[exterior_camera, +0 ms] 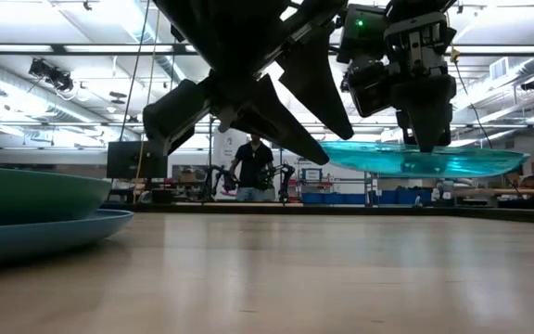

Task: Stack plastic plates
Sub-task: Stack the transparent blue plate on the transparent green plate

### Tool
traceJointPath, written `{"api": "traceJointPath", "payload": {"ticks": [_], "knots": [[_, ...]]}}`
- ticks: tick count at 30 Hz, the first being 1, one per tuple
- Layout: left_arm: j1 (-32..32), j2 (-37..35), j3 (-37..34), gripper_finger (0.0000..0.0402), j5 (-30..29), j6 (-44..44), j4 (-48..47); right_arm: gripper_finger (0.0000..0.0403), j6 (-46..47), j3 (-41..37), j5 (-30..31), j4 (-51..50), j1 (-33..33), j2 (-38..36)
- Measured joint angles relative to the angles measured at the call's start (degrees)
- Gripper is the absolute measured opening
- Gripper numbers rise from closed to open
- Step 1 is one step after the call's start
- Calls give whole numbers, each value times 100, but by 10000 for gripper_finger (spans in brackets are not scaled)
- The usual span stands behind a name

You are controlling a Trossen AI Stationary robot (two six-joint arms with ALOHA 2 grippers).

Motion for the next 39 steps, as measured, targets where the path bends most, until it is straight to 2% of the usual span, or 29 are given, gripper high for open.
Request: {"api": "traceJointPath", "payload": {"ticks": [3,13,18,28,31,35,39], "knots": [[15,-1,0,128,-6,27,-4,2,0,0,0,18,0,0],[10,-1,-2,12,15,73,-55,2,0,0,2,17,0,0],[9,1,-4,10,13,72,-86,15,3,0,109,114,0,0],[13,-1,-5,12,-11,-16,-90,94,-29,0,153,184,-87,-2],[13,-1,-4,12,-10,-404,-81,114,-203,0,185,78,-228,-76],[-40,-44,-7,12,-10,-1259,-237,133,-543,0,766,-87,-446,-341],[-175,-267,-11,13,-92,-1914,-680,142,-645,-2,1956,-21,-500,-665]]}}
